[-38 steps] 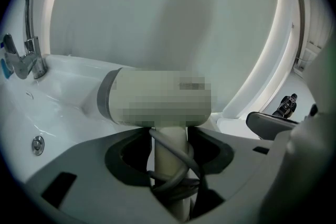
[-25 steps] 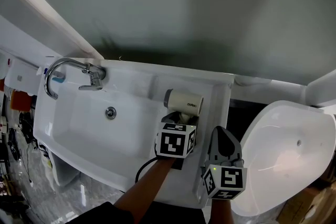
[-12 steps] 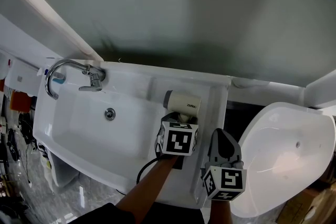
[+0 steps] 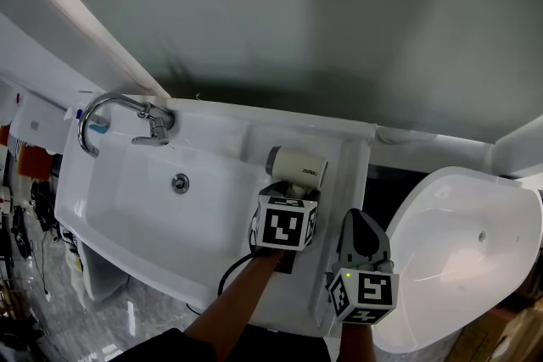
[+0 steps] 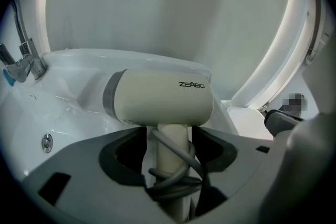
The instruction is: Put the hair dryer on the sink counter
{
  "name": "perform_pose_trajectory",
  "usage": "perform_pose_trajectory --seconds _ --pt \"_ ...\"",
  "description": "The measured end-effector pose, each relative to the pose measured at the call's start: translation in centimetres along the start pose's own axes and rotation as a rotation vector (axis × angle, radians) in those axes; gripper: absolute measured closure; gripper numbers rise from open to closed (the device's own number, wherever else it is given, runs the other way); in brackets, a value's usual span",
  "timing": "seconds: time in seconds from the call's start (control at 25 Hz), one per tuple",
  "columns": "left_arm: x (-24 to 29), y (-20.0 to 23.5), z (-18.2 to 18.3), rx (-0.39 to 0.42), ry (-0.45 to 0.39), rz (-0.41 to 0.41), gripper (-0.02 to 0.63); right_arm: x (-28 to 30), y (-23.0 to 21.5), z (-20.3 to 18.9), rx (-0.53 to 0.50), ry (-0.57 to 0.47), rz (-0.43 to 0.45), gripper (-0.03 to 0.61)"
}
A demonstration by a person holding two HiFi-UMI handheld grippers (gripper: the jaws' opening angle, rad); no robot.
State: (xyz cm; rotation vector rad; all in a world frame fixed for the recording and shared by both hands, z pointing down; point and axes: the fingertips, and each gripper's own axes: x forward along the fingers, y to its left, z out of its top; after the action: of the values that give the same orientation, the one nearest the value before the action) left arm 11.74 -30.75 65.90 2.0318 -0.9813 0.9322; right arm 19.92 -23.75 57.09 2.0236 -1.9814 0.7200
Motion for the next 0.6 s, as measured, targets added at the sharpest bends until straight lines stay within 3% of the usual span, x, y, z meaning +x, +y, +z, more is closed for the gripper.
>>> perform_pose_trajectory --seconds 0.2,0.28,0.6 --pt "0.1 -0.4 -0.4 0.038 0.027 -0.017 0.341 -0.6 -0.2 0.1 0.004 -0.002 -0.009 0.558" --pt "0.0 -0.8 -0.6 0.018 0.034 -0.041 0.305 -0.8 -0.3 0.0 0.009 -0.001 -0.011 0.558" --pt "-1.9 -0.9 -0.8 0.072 -0.002 -0.039 0.307 -1.3 0.3 0.5 0.002 -0.019 -0.01 0.558"
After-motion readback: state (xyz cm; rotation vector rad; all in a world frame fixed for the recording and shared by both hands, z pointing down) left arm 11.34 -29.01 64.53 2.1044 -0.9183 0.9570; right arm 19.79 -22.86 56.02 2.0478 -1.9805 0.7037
